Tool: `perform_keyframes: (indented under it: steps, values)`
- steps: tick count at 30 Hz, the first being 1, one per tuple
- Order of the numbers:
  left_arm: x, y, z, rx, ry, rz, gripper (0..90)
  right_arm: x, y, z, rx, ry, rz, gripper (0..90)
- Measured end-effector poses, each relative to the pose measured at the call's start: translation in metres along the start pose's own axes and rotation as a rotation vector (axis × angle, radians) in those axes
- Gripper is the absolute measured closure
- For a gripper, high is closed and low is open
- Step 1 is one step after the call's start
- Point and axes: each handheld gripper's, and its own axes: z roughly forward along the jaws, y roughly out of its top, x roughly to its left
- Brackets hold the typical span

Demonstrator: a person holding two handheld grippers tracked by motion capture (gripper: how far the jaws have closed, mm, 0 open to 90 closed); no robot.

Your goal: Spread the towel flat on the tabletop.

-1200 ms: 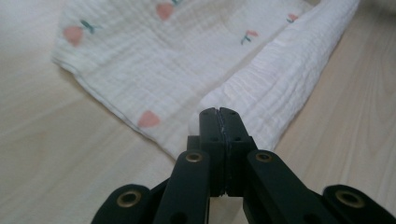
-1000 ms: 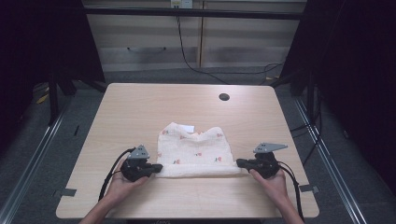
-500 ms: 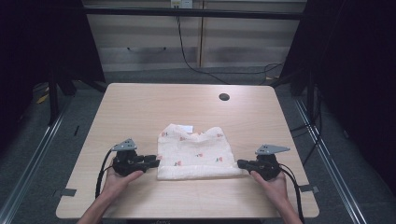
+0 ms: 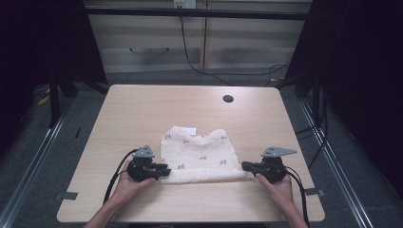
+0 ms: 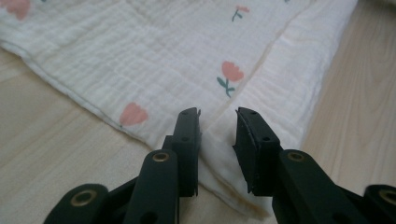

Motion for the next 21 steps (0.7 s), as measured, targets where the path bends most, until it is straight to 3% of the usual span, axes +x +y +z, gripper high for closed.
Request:
perform_keyframes:
  steps: [5,6,7,8,12,14,15,21]
  values:
    - [-0.005,0.0,0.001,0.003,0.024,0.034,66.3,0.0,0.0,0.001,0.002,0.003,0.005,87.3]
    - [-0.007,0.0,0.001,0.003,0.028,0.046,71.7,0.0,0.0,0.001,0.002,0.005,0.005,87.4]
    - [-0.008,-0.001,0.001,0.015,0.041,0.064,71.7,0.0,0.0,0.001,0.002,0.005,0.005,87.4]
    - [-0.01,-0.001,0.001,0.016,0.039,0.078,81.3,0.0,0.001,0.001,0.001,0.004,0.005,87.5]
    - [-0.009,-0.001,-0.002,0.002,0.03,0.059,86.6,0.0,0.001,0.0,-0.008,0.008,0.007,87.5]
    - [-0.007,0.0,-0.006,-0.03,0.006,0.034,86.8,0.0,0.002,-0.002,-0.01,0.006,0.007,87.5]
    - [-0.005,0.002,-0.013,-0.068,-0.004,0.014,86.9,0.0,0.004,-0.003,-0.021,0.008,0.007,87.6]
    - [-0.002,0.005,-0.021,-0.104,-0.007,0.003,87.4,0.002,0.009,-0.004,-0.045,0.014,-0.001,87.6]
